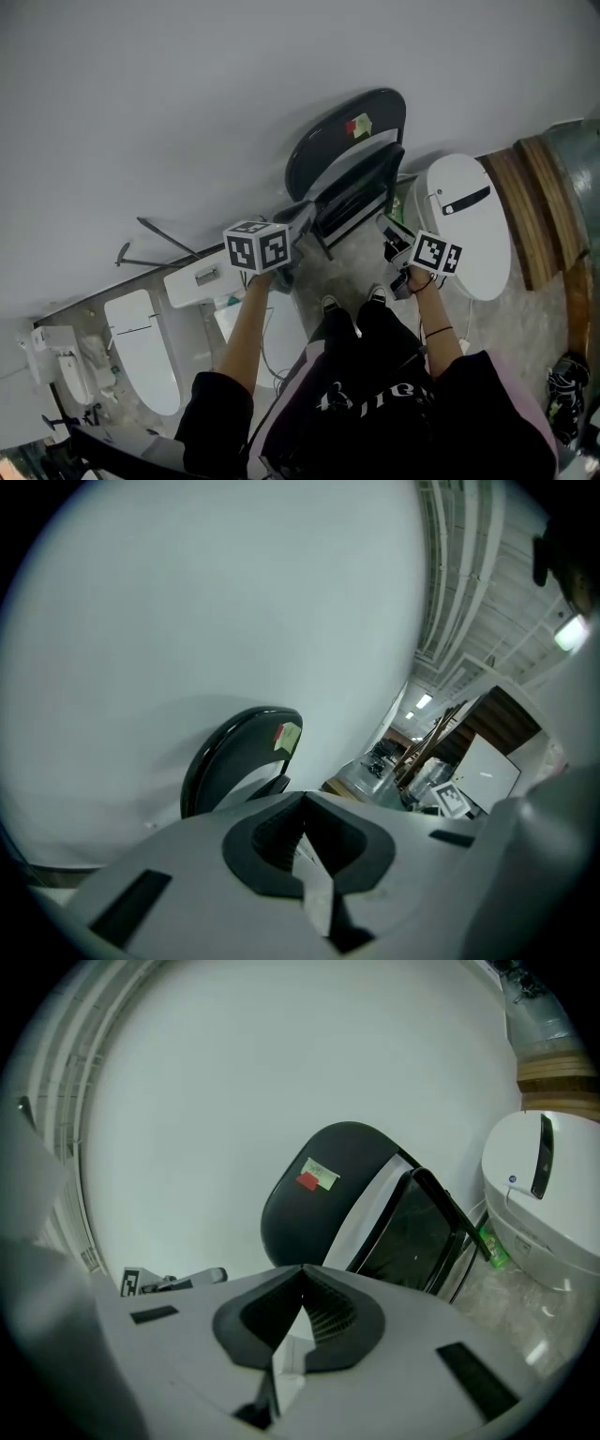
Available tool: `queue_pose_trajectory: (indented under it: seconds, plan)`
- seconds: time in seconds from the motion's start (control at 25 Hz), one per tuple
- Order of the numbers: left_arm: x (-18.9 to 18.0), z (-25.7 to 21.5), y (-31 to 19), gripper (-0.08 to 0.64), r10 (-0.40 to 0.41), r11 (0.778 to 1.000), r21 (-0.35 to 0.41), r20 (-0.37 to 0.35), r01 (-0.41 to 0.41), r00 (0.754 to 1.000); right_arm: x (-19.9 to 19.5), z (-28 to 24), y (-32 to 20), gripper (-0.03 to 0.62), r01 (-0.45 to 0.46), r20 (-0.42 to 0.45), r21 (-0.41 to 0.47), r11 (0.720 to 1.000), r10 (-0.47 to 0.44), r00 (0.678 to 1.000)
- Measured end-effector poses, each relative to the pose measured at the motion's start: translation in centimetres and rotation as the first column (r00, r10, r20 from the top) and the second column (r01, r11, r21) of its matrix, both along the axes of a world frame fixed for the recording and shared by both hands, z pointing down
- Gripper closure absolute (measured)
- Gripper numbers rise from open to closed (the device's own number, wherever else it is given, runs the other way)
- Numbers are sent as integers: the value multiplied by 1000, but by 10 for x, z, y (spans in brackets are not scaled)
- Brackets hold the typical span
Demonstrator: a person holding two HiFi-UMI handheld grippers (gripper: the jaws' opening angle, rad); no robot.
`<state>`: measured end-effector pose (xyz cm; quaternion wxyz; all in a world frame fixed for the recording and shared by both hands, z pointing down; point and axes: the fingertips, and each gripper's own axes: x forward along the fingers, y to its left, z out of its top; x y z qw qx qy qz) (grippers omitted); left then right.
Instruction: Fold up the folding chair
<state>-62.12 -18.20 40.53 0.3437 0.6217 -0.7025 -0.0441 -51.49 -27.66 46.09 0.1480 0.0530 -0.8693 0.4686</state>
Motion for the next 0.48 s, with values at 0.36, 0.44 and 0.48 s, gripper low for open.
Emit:
queue_pose_trajectory:
  seconds: [0.36,0.44,0.48]
  plan:
    - [102,27,7,557,-27,1000,4,-100,27,995,52,-22,37,578,105,6,37,994,-105,994]
    - [129,28,10,557,-47,999,9,-116,48,992,75,-26,44,578,131,9,58,990,-132,991]
    - [144,29,13,557,-60,998,13,-124,62,990,88,-25,48,578,152,-5,83,985,-152,988]
